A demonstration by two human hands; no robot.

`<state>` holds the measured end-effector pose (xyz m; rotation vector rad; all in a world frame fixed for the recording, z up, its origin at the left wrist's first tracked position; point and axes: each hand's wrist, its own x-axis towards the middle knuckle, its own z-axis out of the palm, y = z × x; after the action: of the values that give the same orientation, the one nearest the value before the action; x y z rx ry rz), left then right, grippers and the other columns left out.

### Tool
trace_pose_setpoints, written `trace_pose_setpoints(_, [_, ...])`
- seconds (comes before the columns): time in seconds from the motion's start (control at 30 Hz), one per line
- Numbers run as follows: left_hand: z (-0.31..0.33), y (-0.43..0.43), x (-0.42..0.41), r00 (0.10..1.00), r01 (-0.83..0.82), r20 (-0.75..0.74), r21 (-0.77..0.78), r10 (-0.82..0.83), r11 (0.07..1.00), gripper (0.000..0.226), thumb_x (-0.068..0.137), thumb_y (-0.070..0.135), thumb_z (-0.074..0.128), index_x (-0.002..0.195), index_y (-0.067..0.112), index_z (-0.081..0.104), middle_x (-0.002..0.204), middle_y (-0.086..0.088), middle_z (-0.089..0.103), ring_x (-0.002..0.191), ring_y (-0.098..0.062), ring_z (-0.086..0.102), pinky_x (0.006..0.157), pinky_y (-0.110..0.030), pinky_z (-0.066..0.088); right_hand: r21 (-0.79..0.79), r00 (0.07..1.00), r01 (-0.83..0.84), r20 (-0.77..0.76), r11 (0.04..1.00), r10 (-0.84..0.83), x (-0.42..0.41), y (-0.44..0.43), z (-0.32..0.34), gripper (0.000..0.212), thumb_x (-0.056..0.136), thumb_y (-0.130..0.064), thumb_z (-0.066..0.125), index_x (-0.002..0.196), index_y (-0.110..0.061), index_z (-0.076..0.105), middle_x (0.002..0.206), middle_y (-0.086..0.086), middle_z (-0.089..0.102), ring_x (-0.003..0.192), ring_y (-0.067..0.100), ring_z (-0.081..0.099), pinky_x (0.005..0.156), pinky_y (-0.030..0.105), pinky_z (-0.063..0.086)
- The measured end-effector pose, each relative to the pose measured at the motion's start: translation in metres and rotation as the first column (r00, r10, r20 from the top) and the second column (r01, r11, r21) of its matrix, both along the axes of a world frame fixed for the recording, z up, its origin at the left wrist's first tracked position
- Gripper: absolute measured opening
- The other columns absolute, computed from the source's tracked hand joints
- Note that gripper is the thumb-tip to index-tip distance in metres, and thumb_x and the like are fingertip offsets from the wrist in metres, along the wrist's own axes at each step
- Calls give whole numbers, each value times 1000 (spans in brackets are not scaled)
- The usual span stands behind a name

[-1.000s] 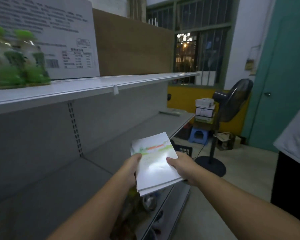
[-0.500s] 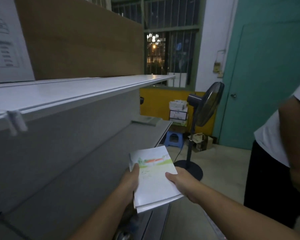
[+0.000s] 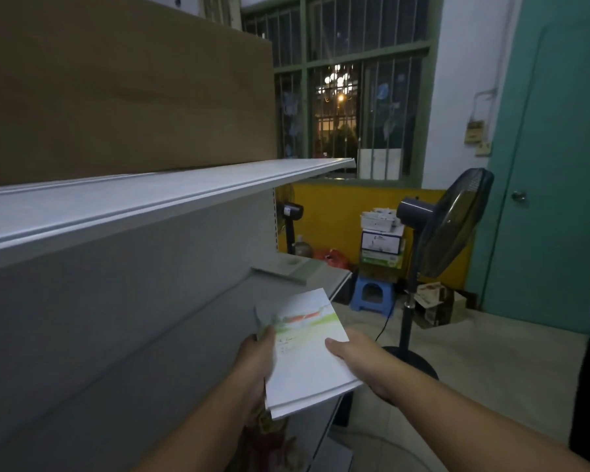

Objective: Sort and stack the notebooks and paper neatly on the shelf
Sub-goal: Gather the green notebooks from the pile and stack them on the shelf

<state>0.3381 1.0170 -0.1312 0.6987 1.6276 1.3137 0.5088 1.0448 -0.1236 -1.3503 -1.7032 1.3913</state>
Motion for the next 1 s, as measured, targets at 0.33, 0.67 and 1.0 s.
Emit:
trace_pose_setpoints(0.33, [-12, 138, -30, 982, 181, 63, -64, -177, 981, 8, 82, 5, 57, 88, 3, 62, 84, -18, 59, 75, -30, 57, 67, -32, 48, -42, 1000, 19, 18, 999, -18, -4, 156, -14, 13, 95, -20, 53, 105, -19, 61, 99, 2, 70, 91, 22, 66, 81, 32, 53])
trace_pose_setpoints(0.67, [-15, 257, -42, 980, 154, 130, -3, -153, 988, 20, 81, -6, 65, 101, -5, 69, 97, -20, 72, 90, -34, 68, 74, -38, 56, -55, 976, 109, 194, 993, -96, -7, 307, 12, 10, 92, -9, 48, 98, -3, 53, 97, 12, 53, 82, 23, 50, 71, 30, 36])
trace_pose_setpoints(1.0, [-46, 332, -65, 942, -298, 176, 56, 285, 953, 21, 77, -6, 68, 98, -4, 70, 95, -20, 72, 87, -35, 68, 74, -41, 55, 54, 908, -263, 352, 963, 228, -72, 435, 12, 39, 91, 0, 49, 130, 8, 50, 118, 22, 60, 80, 15, 63, 84, 34, 47])
